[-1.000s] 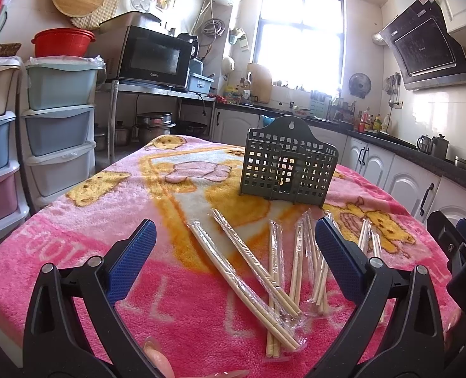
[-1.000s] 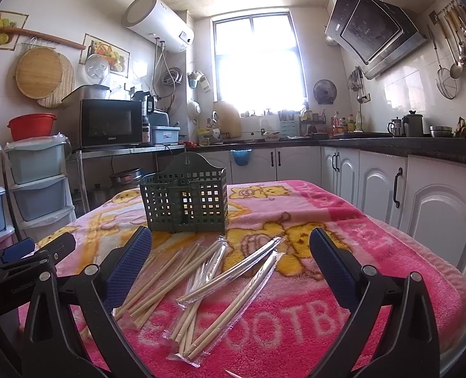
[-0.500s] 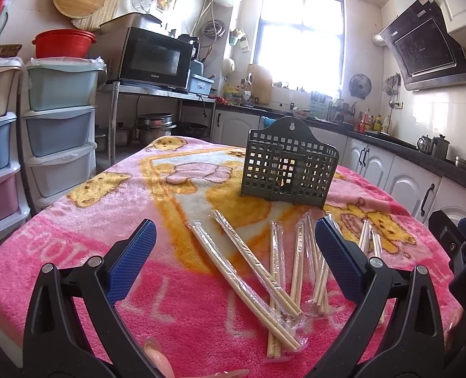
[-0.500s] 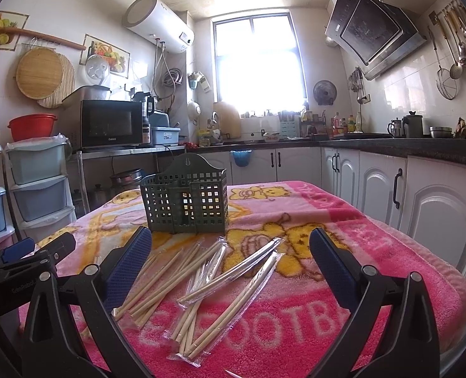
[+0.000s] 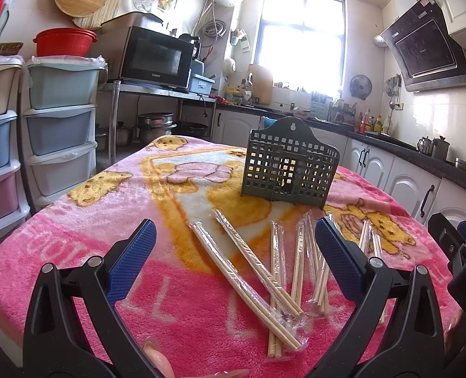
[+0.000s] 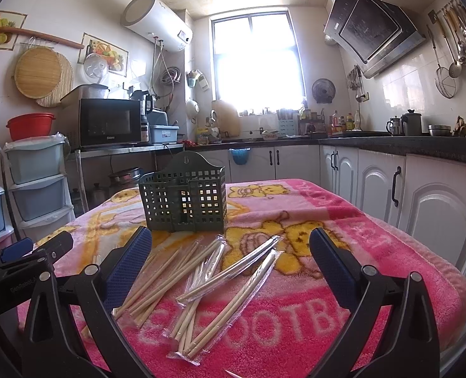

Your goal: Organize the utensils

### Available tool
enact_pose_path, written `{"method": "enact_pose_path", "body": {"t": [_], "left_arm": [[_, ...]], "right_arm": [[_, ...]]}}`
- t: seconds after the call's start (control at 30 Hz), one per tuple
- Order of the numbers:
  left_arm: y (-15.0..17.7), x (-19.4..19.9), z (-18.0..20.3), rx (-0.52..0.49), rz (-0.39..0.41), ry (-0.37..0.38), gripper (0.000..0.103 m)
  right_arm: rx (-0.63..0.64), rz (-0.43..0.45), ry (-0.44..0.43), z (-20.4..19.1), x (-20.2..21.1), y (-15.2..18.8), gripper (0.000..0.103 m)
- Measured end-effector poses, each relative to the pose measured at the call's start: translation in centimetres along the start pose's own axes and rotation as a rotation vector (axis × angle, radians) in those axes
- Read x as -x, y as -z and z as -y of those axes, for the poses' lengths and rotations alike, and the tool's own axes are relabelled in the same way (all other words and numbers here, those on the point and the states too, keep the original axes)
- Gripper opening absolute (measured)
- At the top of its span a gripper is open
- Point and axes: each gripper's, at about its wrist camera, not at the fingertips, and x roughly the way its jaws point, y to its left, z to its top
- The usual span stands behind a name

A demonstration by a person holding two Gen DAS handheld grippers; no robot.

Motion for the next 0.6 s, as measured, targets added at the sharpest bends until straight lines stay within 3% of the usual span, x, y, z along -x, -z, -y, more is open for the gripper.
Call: {"method": "enact_pose_path", "body": {"t": [0.37, 0.6], "left_arm": [[0.0, 0.0, -0.1, -0.003, -0.004, -0.003, 0.093], [0.3, -0.6, -0.9, 0.009, -0.023, -0.024, 0.093]], "right_arm": [[0.004, -0.008, -0.006, 0.0, -0.2, 0.2, 0.097], [0.059, -0.095, -0.052, -1.0, -1.9, 0.8, 0.097]]}}
